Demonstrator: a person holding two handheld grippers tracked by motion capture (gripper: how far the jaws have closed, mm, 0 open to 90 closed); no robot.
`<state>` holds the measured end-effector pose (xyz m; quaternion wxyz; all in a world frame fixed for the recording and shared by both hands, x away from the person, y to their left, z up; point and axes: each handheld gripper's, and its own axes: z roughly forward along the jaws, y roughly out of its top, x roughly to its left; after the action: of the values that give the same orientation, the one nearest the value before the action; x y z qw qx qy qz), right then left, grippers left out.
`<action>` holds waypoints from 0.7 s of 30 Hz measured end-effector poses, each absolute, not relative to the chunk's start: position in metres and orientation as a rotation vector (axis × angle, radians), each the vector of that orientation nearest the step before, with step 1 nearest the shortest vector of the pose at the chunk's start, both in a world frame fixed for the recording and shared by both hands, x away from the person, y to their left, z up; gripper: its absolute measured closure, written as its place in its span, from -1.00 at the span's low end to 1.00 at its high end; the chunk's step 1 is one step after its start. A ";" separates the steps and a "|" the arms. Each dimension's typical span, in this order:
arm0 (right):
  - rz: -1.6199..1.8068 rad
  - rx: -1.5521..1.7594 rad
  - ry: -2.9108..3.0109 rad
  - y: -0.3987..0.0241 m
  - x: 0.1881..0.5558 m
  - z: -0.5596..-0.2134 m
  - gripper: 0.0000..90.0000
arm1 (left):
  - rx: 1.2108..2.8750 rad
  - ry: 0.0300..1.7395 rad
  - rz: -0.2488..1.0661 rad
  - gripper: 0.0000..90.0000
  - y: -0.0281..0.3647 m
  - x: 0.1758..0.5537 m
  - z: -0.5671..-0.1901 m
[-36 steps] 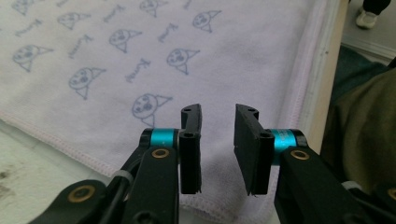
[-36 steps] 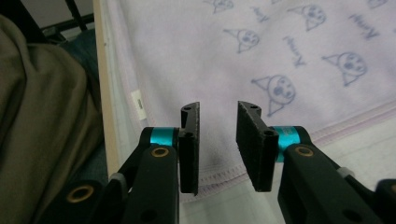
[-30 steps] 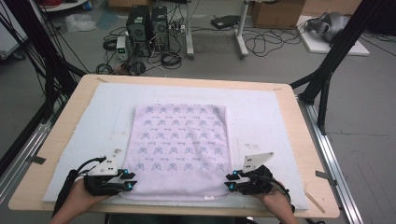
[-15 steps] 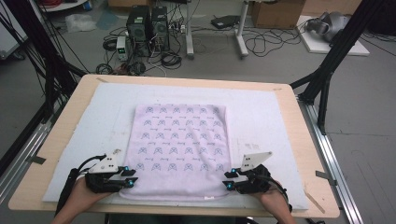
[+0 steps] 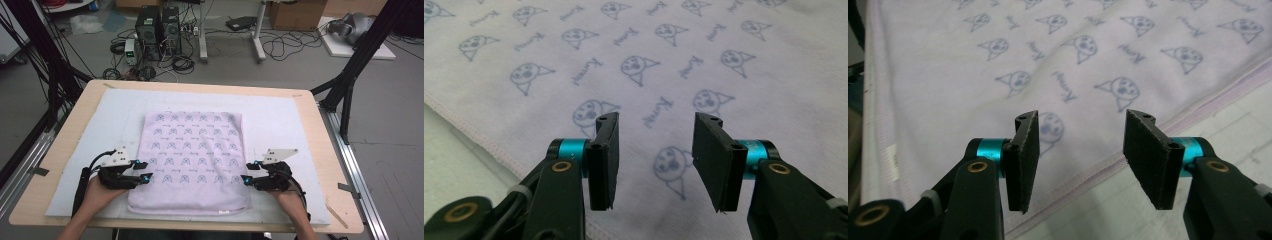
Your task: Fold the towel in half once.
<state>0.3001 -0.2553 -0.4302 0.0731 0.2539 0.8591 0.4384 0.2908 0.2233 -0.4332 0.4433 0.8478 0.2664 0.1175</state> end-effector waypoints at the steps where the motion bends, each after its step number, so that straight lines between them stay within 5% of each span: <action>1: 1.312 0.759 2.575 -0.255 0.302 -0.430 0.02 | 2.098 0.668 0.293 0.18 0.223 0.293 -0.433; 21: 1.304 0.783 2.547 -0.247 0.326 -0.426 -0.15 | 2.065 0.696 0.306 0.09 0.222 0.307 -0.431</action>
<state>0.3256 -0.2472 -0.4257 0.0875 0.2629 0.8553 0.4378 0.3066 0.2215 -0.4305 0.4535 0.8363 0.2821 0.1239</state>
